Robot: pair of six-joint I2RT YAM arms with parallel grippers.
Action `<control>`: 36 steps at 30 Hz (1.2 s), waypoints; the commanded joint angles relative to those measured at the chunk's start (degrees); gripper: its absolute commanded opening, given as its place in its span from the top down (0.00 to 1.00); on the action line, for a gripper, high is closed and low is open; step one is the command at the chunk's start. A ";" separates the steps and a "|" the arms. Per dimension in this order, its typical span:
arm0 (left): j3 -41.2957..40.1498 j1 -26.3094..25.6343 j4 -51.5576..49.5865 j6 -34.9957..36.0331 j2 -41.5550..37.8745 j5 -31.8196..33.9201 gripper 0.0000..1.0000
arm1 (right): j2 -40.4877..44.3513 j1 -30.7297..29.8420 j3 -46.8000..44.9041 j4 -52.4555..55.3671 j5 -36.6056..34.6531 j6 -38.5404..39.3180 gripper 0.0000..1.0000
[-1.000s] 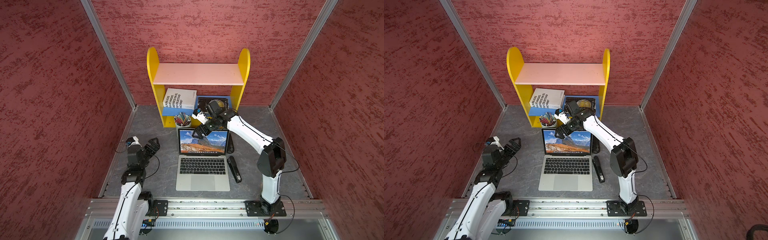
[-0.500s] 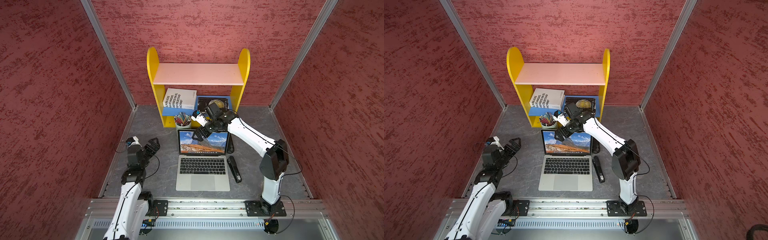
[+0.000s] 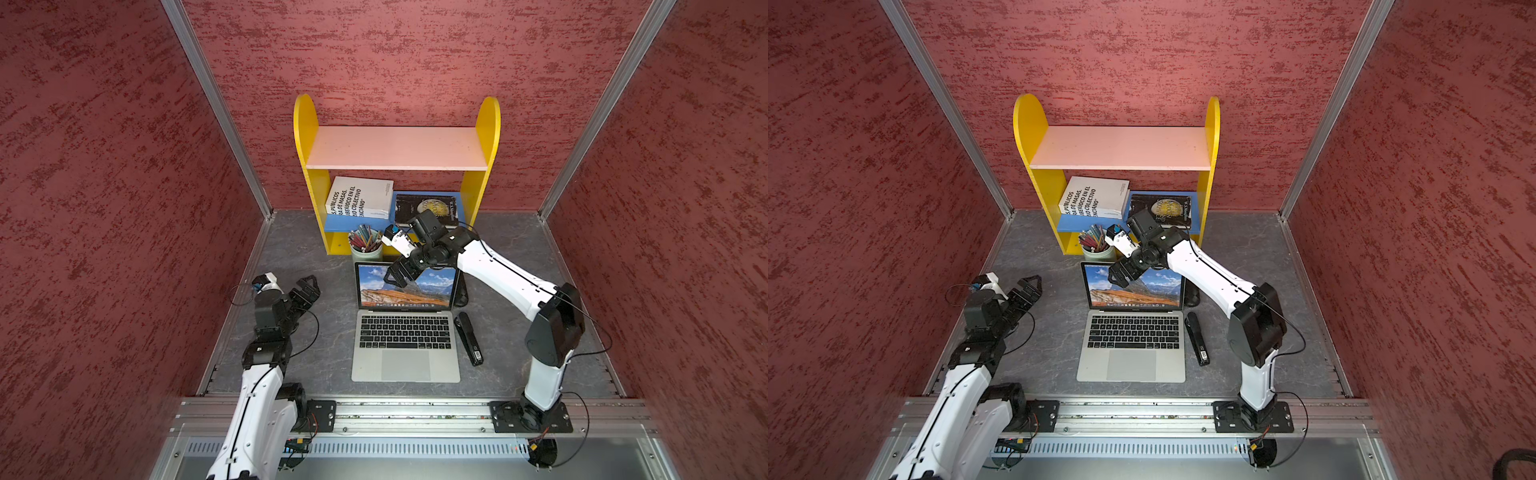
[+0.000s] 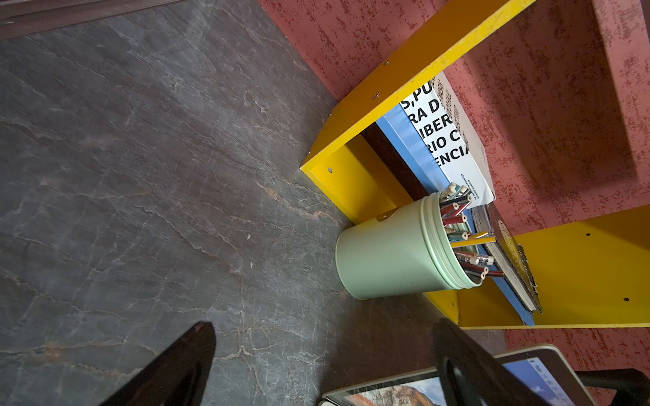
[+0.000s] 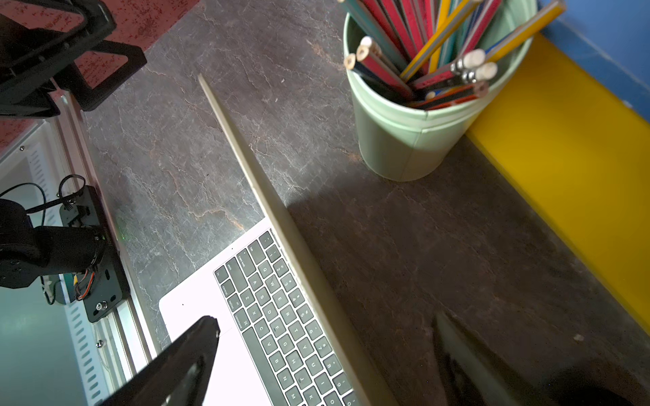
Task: Close the laptop lid and set it aside
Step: Close the lid of the laptop.
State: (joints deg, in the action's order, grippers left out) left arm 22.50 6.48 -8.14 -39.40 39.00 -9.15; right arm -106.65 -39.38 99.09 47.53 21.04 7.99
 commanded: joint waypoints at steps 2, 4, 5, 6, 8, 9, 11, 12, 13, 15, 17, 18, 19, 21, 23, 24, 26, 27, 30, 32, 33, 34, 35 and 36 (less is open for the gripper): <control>-0.33 0.29 0.27 0.70 -0.34 -0.78 0.00 | 1.04 -2.45 -3.36 3.40 2.26 -2.43 0.02; -0.35 0.29 0.31 0.64 -0.33 -0.83 0.00 | 1.39 -2.62 -3.74 3.22 2.16 -2.66 0.02; -0.31 0.29 0.31 0.64 -0.33 -0.87 0.00 | 1.51 -2.71 -4.05 3.20 2.09 -2.63 0.01; -0.35 0.29 0.30 0.64 -0.33 -0.89 0.00 | 1.73 -2.79 -4.21 3.01 2.13 -2.69 0.01; -0.35 0.31 0.25 0.59 -0.33 -0.88 0.00 | 2.08 -2.94 -4.74 2.75 2.06 -2.88 0.02; -0.35 0.29 0.17 0.62 -0.41 -0.87 0.00 | 2.21 -3.05 -5.08 2.56 2.08 -2.89 0.01; -0.35 0.31 0.21 0.64 -0.44 -0.84 0.00 | 2.47 -3.20 -5.66 2.21 2.16 -3.08 0.02; -0.35 0.29 0.18 0.64 -0.42 -0.79 0.00 | 2.60 -3.29 -5.92 2.13 2.11 -3.12 0.02; -0.35 0.29 0.17 0.59 -0.46 -0.79 0.00 | 2.72 -3.39 -6.30 2.02 2.15 -3.19 0.02; -0.35 0.31 0.16 0.64 -0.42 -0.79 0.00 | 3.05 -3.62 -6.95 1.68 2.02 -3.39 0.02; -0.35 0.33 0.16 0.59 -0.42 -0.78 0.00 | 3.50 -3.81 -7.85 1.29 1.75 -3.51 0.02; -0.35 0.29 0.15 0.63 -0.42 -0.78 0.00 | 3.71 -3.93 -8.32 1.01 1.79 -3.58 0.02; -0.35 0.29 0.21 0.60 -0.42 -0.83 0.00 | 3.87 -4.00 -8.88 0.79 1.78 -3.71 0.02; -0.35 0.29 0.16 0.64 -0.42 -0.86 0.00 | 4.23 -4.05 -9.91 0.40 1.70 -3.92 0.02; -0.35 0.29 0.22 0.61 -0.40 -0.79 0.00 | 4.70 -4.27 -10.87 -0.05 1.56 -4.08 0.02; -0.35 0.29 0.21 0.63 -0.42 -0.80 0.00 | 4.89 -4.35 -11.31 -0.26 1.52 -4.13 0.01; -0.35 0.29 0.11 0.64 -0.43 -0.83 0.00 | 5.24 -4.54 -12.27 -0.57 1.54 -4.25 0.02; -0.35 0.29 0.12 0.62 -0.43 -0.83 0.00 | 5.39 -4.63 -12.74 -0.75 1.48 -4.29 0.02; -0.35 0.29 0.13 0.64 -0.43 -0.92 0.00 | 5.77 -4.98 -13.77 -1.10 1.32 -4.54 0.02; -0.35 0.29 0.17 0.64 -0.42 -0.91 0.00 | 5.99 -5.25 -14.21 -1.14 1.24 -4.57 0.01; -0.31 0.29 0.20 0.59 -0.35 -0.90 0.00 | 6.11 -5.39 -14.39 -1.28 1.16 -4.69 0.02; -0.29 0.29 0.23 0.57 -0.33 -0.89 0.00 | 6.15 -5.56 -14.49 -1.29 1.06 -4.73 0.02; -0.28 0.29 0.23 0.58 -0.33 -0.87 0.00 | 6.18 -5.66 -14.62 -1.23 0.96 -4.67 0.01; -0.28 0.29 0.15 0.63 -0.33 -0.91 0.00 | 6.27 -5.90 -14.63 -1.18 0.82 -4.73 0.01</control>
State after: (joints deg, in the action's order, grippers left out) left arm 22.50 6.48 -8.14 -39.40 39.00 -9.17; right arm -98.48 -42.59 87.72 38.98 18.74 6.87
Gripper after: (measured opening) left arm 0.996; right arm 0.985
